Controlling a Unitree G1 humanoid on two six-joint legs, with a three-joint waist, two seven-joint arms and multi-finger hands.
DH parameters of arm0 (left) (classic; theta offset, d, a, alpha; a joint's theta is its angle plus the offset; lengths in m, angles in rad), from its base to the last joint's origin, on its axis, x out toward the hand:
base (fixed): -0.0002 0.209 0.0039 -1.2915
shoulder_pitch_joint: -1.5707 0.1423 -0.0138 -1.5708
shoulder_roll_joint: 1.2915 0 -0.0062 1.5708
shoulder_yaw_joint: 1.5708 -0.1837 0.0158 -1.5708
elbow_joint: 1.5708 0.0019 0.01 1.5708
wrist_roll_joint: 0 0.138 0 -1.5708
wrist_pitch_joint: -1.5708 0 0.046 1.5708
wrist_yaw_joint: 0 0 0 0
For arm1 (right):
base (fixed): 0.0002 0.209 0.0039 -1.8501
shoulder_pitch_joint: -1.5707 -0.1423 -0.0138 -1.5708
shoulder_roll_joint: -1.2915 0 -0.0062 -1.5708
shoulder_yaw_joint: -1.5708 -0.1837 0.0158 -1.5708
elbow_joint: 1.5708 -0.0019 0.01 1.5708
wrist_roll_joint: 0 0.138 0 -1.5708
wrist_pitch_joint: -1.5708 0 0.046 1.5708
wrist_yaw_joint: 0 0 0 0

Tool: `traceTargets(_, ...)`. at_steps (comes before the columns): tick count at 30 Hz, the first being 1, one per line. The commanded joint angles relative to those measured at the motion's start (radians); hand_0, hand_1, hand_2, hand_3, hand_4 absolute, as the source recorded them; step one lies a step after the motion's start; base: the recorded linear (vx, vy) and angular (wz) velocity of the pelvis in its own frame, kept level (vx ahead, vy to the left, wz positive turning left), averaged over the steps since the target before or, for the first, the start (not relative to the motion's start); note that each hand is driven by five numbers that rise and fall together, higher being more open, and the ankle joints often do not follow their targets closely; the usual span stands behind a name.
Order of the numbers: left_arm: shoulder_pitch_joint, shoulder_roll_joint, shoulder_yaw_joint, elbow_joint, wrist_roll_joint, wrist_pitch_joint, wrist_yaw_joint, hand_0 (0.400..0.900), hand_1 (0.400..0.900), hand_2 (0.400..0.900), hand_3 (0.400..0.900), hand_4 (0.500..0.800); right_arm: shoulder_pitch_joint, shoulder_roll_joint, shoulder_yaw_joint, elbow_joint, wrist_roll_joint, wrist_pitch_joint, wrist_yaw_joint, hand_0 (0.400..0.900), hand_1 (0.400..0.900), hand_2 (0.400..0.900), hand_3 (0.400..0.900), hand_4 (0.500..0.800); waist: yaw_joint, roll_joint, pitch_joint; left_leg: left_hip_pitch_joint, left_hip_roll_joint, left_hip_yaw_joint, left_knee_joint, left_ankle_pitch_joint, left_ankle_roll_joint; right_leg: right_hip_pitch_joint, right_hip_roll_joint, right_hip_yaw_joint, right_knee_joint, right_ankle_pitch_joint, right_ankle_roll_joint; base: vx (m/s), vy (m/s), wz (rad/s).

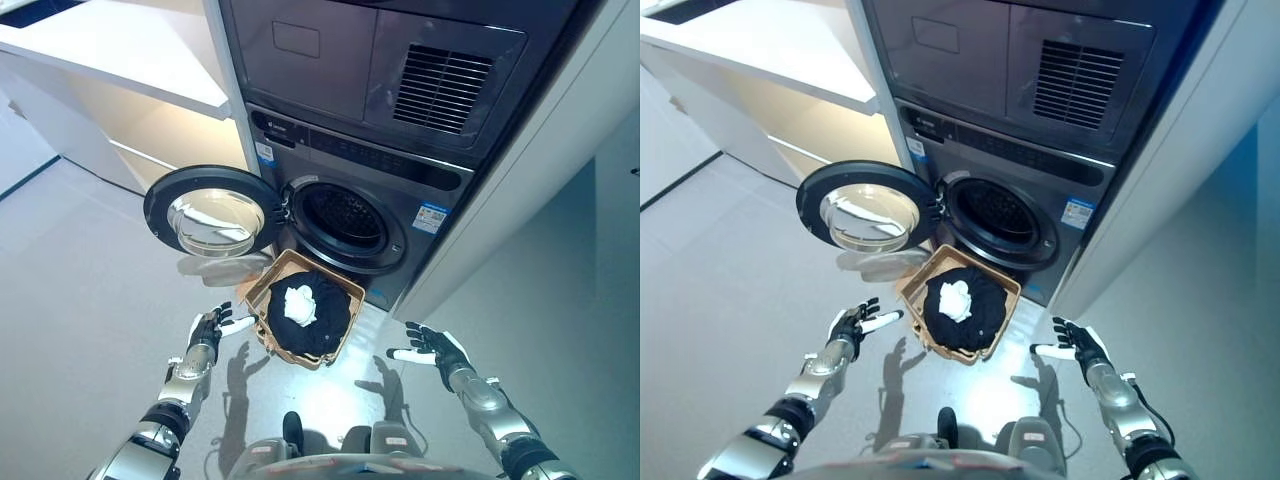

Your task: Put the clothes in the basket into the washing machine.

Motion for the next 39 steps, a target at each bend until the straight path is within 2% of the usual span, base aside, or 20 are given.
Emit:
traceTargets(1, -0.079, 0.065, -0.008, -0.038, 0.117, -0.047, 0.068, 0.9, 0.9, 0.9, 0.9, 0.8, -0.044, -0.02, 0.005, -0.049, 0.004, -0.06, -0.027, 0.9, 0.9, 0.9, 0.9, 0.8, -0.015, -0.009, 0.008, -0.08, 0.005, -0.048, 0.085, -0.036, -0.025, 0.031, -0.054, -0.049, -0.163, 0.211, 0.022, -0.02, 0.008, -0.11)
traceTargets(4, -0.153, 0.06, -0.047, -0.002, 0.204, -0.031, 0.13, 0.9, 0.9, 0.9, 0.9, 0.8, -0.102, -0.029, 0.025, -0.053, 0.009, -0.069, -0.051, 0.9, 0.9, 0.9, 0.9, 0.8, -0.026, -0.031, 0.057, -0.105, 0.009, -0.043, 0.098, -0.047, -0.04, -0.022, -0.059, -0.077, -0.317, 0.225, 0.042, -0.05, -0.045, -0.03)
traceTargets(6, -0.207, 0.056, -0.064, 0.031, 0.253, -0.017, 0.186, 0.9, 0.9, 0.9, 0.9, 0.8, -0.133, -0.034, 0.039, -0.067, 0.006, -0.076, -0.072, 0.9, 0.9, 0.9, 0.9, 0.8, -0.035, -0.049, 0.085, -0.122, 0.011, -0.044, 0.101, -0.05, -0.048, -0.047, -0.049, -0.073, -0.4, 0.251, 0.052, -0.05, -0.092, 0.05)
traceTargets(7, -0.227, 0.06, -0.075, 0.034, 0.276, -0.012, 0.202, 0.9, 0.9, 0.9, 0.9, 0.8, -0.131, -0.038, 0.039, -0.081, 0.006, -0.082, -0.084, 0.9, 0.9, 0.9, 0.9, 0.8, -0.041, -0.058, 0.091, -0.137, 0.01, -0.05, 0.108, -0.05, -0.052, -0.041, -0.039, -0.054, -0.421, 0.25, 0.056, -0.03, -0.1, 0.08)
traceTargets(15, -0.402, 0.052, -0.134, 0.113, 0.353, 0.015, 0.345, 0.9, 0.9, 0.9, 0.9, 0.8, -0.159, -0.071, 0.037, -0.148, 0.003, -0.118, -0.164, 0.9, 0.9, 0.9, 0.9, 0.8, -0.07, -0.085, 0.157, -0.284, 0.043, -0.057, 0.122, -0.021, -0.073, -0.157, 0.006, -0.055, -0.446, 0.274, 0.05, -0.07, -0.088, -0.07)
traceTargets(20, -0.508, 0.066, -0.155, 0.177, 0.386, 0.031, 0.397, 0.9, 0.9, 0.9, 0.9, 0.8, -0.177, -0.092, 0.033, -0.187, -0.006, -0.145, -0.203, 0.9, 0.9, 0.9, 0.9, 0.8, -0.101, -0.078, 0.201, -0.38, 0.048, -0.057, 0.169, -0.025, -0.077, -0.255, 0.01, -0.048, -0.405, 0.272, 0.045, -0.06, -0.017, -0.09)
traceTargets(23, -0.546, 0.077, -0.147, 0.201, 0.375, 0.038, 0.408, 0.9, 0.9, 0.9, 0.9, 0.8, -0.168, -0.102, 0.021, -0.209, -0.009, -0.157, -0.218, 0.9, 0.9, 0.9, 0.9, 0.8, -0.116, -0.069, 0.212, -0.437, 0.053, -0.051, 0.197, -0.034, -0.079, -0.313, 0.013, -0.042, -0.38, 0.272, 0.045, -0.03, 0.002, -0.11)
traceTargets(30, -0.587, 0.098, -0.156, 0.213, 0.381, 0.028, 0.435, 0.9, 0.9, 0.9, 0.9, 0.8, -0.136, -0.115, 0.002, -0.224, -0.014, -0.182, -0.234, 0.9, 0.9, 0.9, 0.9, 0.8, -0.151, -0.051, 0.189, -0.577, 0.054, -0.044, 0.279, -0.068, -0.071, -0.449, 0.016, -0.014, -0.331, 0.267, 0.043, 0.01, 0.015, -0.12)
traceTargets(34, -0.615, 0.115, -0.172, 0.222, 0.431, 0.043, 0.484, 0.9, 0.9, 0.9, 0.9, 0.8, -0.113, -0.126, -0.016, -0.242, -0.018, -0.203, -0.252, 0.9, 0.9, 0.9, 0.9, 0.8, -0.165, -0.043, 0.171, -0.639, 0.056, -0.038, 0.311, -0.084, -0.067, -0.505, 0.015, -0.005, -0.315, 0.265, 0.045, 0.02, 0.017, -0.1)
traceTargets(39, -0.665, 0.132, -0.177, 0.248, 0.437, 0.059, 0.5, 0.9, 0.9, 0.9, 0.9, 0.8, -0.104, -0.14, -0.031, -0.268, -0.013, -0.22, -0.267, 0.9, 0.9, 0.9, 0.9, 0.8, -0.181, -0.037, 0.161, -0.72, 0.056, -0.042, 0.368, -0.108, -0.062, -0.577, 0.016, 0.008, -0.283, 0.254, 0.043, 0.0, -0.001, -0.01)
